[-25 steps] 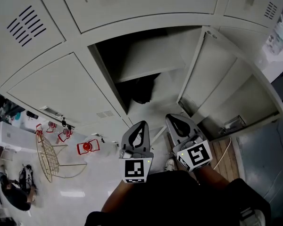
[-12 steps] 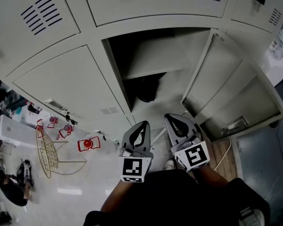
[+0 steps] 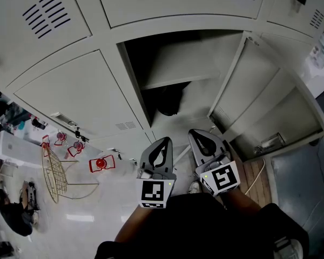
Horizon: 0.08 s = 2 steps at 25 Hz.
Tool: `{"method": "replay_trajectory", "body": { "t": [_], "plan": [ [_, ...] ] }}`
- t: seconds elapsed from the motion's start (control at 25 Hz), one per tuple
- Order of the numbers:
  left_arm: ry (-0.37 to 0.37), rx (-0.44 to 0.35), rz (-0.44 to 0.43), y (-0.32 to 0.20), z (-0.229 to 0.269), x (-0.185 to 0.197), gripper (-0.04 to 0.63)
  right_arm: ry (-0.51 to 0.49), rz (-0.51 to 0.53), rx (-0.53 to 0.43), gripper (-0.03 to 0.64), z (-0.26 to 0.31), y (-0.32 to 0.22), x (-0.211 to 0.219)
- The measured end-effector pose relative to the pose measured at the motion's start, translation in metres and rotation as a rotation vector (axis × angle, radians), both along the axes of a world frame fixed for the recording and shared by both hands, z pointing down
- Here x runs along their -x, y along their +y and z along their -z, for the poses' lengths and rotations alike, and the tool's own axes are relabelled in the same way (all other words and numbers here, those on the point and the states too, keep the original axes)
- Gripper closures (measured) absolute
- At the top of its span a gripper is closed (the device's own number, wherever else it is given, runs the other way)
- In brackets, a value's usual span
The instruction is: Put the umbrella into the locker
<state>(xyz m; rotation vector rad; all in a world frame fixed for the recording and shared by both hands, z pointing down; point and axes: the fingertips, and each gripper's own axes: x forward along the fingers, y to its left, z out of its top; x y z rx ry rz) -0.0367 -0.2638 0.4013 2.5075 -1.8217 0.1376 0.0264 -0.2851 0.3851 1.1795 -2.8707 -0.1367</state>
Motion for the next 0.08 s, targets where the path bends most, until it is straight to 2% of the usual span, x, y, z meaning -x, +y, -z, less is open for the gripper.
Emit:
{"method": "replay_trajectory", "body": {
  "t": [0.08],
  "plan": [
    [-0.006,0.002,-0.001,-0.0009,0.0,0.0,0.595,0.001,-0.005,0.0,0.618,-0.0009,-0.0013,-0.0012]
  ]
}}
